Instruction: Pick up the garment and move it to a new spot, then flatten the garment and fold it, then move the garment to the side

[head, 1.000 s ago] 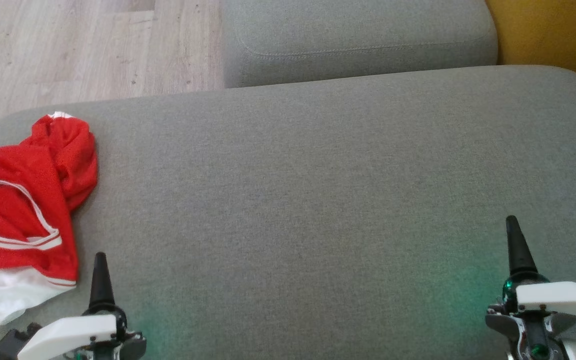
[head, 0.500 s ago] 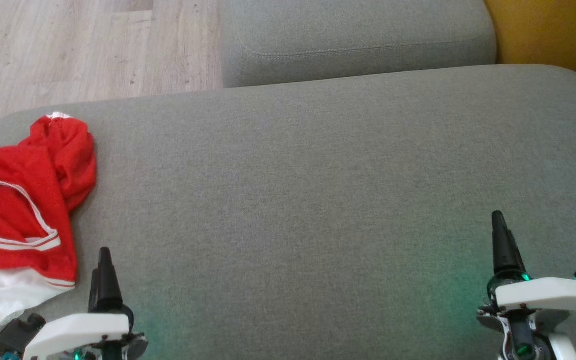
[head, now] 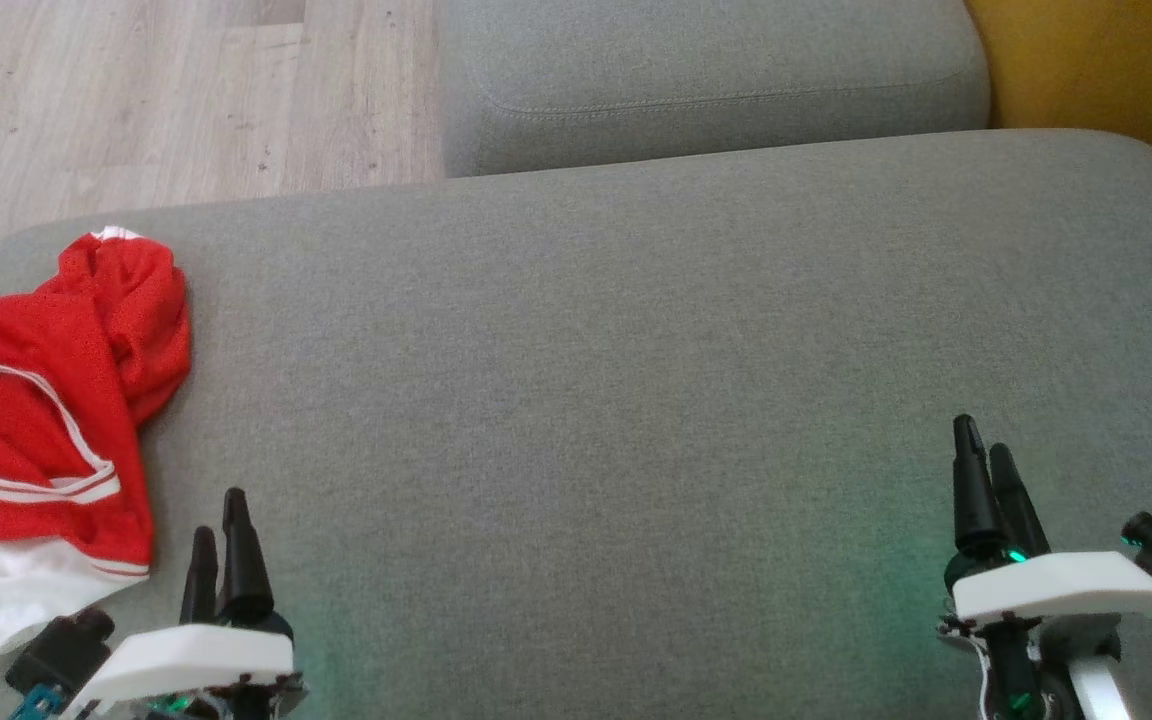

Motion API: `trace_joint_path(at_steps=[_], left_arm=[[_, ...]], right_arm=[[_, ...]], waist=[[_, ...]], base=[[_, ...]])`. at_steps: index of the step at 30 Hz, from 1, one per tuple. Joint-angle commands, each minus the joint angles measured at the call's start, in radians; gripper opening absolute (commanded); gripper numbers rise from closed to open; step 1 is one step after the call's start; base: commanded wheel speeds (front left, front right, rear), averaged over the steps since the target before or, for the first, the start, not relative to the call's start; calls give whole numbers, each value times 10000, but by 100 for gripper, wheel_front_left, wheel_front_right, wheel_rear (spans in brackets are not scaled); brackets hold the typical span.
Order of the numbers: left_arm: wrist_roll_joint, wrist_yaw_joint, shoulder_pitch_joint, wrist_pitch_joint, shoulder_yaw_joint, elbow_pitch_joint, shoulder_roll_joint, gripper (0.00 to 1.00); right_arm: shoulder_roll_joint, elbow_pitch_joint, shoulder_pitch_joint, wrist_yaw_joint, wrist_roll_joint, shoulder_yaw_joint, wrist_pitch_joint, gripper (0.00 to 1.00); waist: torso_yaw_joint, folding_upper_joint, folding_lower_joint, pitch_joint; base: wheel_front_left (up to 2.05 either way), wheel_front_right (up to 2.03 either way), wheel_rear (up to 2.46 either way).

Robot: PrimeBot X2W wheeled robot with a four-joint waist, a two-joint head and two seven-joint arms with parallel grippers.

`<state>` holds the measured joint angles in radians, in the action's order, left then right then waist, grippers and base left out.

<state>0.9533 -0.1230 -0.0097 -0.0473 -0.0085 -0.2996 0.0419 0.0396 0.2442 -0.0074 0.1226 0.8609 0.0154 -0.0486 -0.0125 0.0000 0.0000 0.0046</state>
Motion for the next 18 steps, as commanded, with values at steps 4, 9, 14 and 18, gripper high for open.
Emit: trace_joint_path(at_steps=[4, 9, 14, 18], left_arm=[[-704, -17, -136, -232, 22, 325, 96, 100], [-1389, -22, -102, -380, -28, 330, 109, 100], [-2060, -27, -73, -529, -38, 344, 132, 100], [-2591, -29, -55, -648, -32, 374, 140, 100]], right_arm=[[74, -429, -164, 39, -669, 238, -232, 100], [76, -474, -140, 42, -1317, 363, -379, 100], [79, -526, -114, 46, -1967, 482, -526, 100], [81, -567, -90, 48, -2474, 572, -644, 100]], waist=[[-5, 0, 0, 0], [-9, 0, 0, -1], [-14, 0, 0, -1], [-19, 0, 0, -3]], base=[[0, 0, 0], [0, 0, 0], [0, 0, 0], [0, 0, 0]])
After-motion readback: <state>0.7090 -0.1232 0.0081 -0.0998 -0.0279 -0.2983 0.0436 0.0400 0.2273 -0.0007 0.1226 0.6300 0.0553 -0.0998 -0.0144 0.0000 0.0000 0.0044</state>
